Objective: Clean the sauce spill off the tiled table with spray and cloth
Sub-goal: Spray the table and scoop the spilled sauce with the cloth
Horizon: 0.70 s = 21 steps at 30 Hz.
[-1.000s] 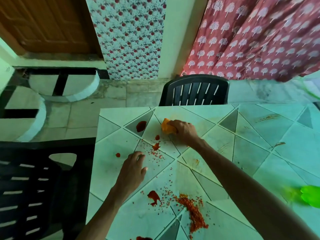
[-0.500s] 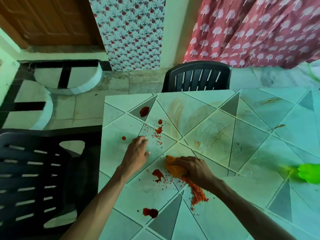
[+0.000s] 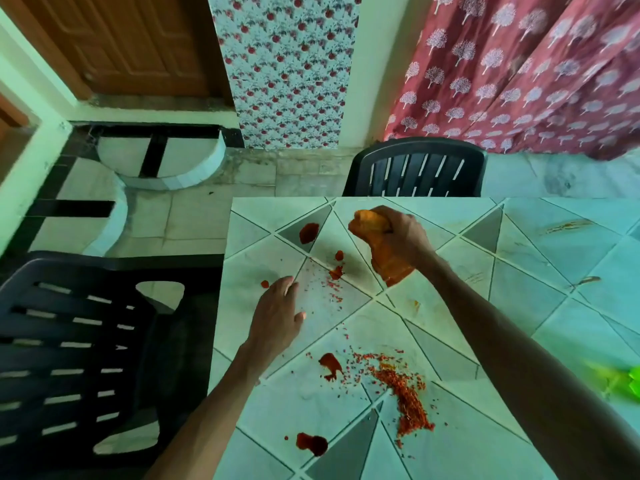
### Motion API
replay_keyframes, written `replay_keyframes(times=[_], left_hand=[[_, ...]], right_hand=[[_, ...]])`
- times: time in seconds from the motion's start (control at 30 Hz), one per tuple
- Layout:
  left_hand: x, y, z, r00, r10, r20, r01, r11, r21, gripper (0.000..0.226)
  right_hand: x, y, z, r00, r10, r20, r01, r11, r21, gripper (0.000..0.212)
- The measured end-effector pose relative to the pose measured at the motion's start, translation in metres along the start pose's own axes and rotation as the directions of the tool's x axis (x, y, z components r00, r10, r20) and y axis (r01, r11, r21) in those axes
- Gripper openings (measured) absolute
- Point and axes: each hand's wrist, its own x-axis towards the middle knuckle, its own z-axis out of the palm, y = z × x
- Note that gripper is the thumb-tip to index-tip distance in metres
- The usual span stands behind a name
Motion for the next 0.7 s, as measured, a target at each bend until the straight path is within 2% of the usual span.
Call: replay_keyframes(times=[0.23,0.37,0.5,0.7], left_hand=[[-0.007,-0.032,-0.001,0.993,-0.112,-0.040,0.114,0.992,0.046,0.087],[-0.014,-0.044,0.000,0.981,-0.183,-0.061,0.185,0.982,0.035,0.102],[-0.020,-0.058,0.002,0.973,-0.229,-0.016,0.229,0.973,0.003,0.114],[-0.023,-0.065,0.001,0.966,-0.254,0.047,0.258,0.956,-0.142,0.124]], right_hand=[[0.088,-0.060,0.025,0.969,-0.245,0.039,0.248,0.957,-0.152,0.037],[0.104,-0.078,0.055,0.940,-0.308,0.145,0.334,0.919,-0.211,0.045],[0.087,-0.077,0.079,0.913,-0.330,0.240,0.389,0.883,-0.264,0.053],[0.007,-0.040,0.101,0.842,-0.478,0.250,0.534,0.800,-0.272,0.059]])
